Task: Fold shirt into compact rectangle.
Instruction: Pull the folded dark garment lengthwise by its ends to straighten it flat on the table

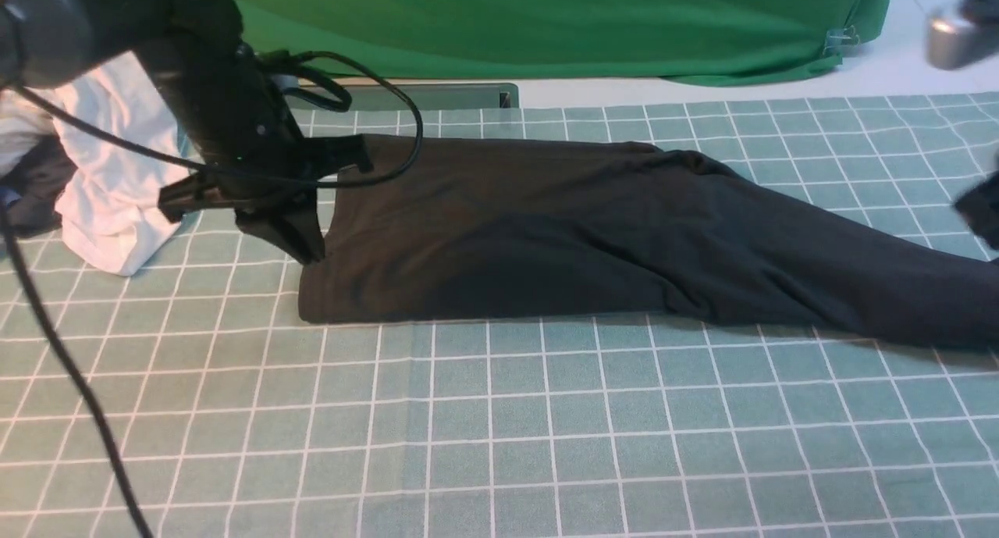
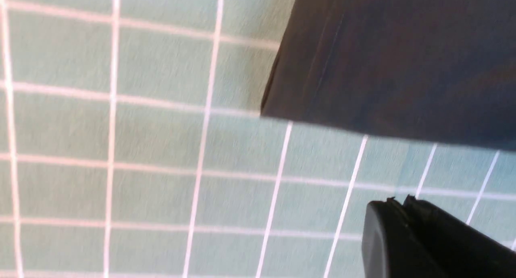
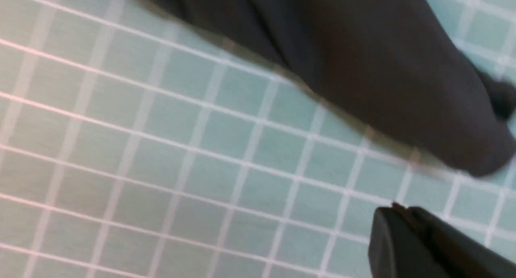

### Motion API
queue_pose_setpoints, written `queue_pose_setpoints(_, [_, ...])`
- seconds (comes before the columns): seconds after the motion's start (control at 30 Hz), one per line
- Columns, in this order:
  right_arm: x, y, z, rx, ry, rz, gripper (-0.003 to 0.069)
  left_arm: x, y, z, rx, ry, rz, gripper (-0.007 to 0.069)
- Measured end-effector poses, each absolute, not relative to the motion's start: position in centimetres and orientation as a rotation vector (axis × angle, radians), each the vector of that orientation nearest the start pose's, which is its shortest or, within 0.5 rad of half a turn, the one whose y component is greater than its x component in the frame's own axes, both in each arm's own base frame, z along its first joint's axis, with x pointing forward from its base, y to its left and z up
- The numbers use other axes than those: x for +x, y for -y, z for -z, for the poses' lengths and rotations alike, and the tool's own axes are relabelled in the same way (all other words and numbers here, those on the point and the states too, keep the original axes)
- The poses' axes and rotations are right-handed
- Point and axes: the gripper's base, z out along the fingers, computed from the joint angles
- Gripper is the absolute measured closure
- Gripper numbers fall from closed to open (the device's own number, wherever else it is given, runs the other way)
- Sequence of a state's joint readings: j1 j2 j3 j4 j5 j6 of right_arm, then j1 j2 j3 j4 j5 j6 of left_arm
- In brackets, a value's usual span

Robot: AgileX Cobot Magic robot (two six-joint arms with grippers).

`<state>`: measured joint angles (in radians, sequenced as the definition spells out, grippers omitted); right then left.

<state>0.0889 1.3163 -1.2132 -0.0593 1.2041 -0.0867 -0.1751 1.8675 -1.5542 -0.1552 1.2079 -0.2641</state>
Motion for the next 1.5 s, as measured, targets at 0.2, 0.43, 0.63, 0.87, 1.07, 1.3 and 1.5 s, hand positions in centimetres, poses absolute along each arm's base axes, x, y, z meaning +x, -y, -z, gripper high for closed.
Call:
queue_pose_setpoints(0.2, [23.7,0.3,-31.8,-0.128,-2.803,0.056,0.0631,35.5,7.8,-23.0,-0.241,-3.101,0.269,0.0602])
queue_pose_setpoints(0.43, [24.4,-0.1,-30.7,-0.1,-2.805,-0.027,0.0631,35.9,7.5,-21.0,-0.321,-2.99,0.253,0.046])
queue_pose_setpoints(0.63, [24.7,-0.2,-30.2,-0.099,-2.82,-0.04,0.0631,36.9,7.5,-20.0,-0.324,-2.934,0.243,0.0242])
queue_pose_setpoints(0.87, [24.7,-0.2,-30.2,-0.099,-2.82,-0.04,0.0631,37.6,7.5,-16.7,-0.342,-2.986,0.205,0.0103])
queue_pose_setpoints(1.07, [24.8,-0.2,-30.1,-0.099,-2.823,-0.04,0.0631,38.0,7.5,-16.3,-0.342,-2.968,0.202,0.0172])
queue_pose_setpoints(1.3, [25.0,-0.1,-29.9,-0.103,-2.827,-0.028,0.0631,38.2,7.7,-16.4,-0.361,-2.94,0.247,0.0472])
queue_pose_setpoints(1.5, [25.2,0.9,-30.0,-0.066,-2.802,0.013,0.0631,37.3,7.7,-16.7,-0.268,-3.032,0.234,0.0613])
